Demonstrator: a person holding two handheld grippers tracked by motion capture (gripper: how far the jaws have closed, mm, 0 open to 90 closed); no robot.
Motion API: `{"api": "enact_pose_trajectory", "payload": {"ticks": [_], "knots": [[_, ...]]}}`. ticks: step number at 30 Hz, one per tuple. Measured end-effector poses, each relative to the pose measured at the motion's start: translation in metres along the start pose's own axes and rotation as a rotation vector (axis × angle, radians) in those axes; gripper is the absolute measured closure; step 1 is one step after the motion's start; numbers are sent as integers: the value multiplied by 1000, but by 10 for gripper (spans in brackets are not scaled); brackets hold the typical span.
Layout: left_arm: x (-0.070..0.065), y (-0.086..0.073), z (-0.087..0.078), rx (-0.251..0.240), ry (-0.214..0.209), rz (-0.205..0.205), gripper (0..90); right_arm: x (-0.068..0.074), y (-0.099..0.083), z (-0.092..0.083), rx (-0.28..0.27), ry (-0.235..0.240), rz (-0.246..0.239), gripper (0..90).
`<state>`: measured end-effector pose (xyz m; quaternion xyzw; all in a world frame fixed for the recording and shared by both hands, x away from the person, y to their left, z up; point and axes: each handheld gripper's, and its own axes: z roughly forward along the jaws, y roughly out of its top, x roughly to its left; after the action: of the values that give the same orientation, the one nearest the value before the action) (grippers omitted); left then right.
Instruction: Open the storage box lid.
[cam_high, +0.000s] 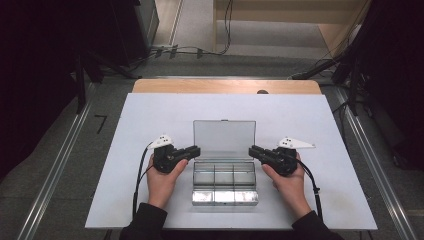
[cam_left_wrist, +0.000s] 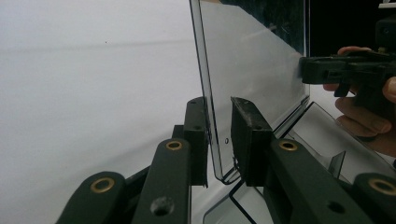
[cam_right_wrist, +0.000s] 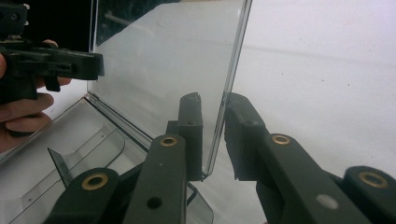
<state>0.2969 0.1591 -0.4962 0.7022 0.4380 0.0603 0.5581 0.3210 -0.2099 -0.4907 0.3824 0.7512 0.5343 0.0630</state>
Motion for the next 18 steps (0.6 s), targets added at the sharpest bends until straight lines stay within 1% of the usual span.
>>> {"api": "enact_pose_trajectory", "payload": {"ticks": [4,8,11,15,18], "knots": [[0,0,1,7,14,-4,742,-2,-1,1,-1,-1,8,739],[0,-1,3,13,22,-18,724,-3,-2,2,0,-3,26,731],[0,-1,4,19,27,-20,712,-3,-2,3,-2,-12,25,721],[0,-1,4,22,22,-23,704,-3,-3,3,-1,-9,30,716],[1,-2,5,28,17,-33,696,-4,-3,4,5,-8,34,700]]}}
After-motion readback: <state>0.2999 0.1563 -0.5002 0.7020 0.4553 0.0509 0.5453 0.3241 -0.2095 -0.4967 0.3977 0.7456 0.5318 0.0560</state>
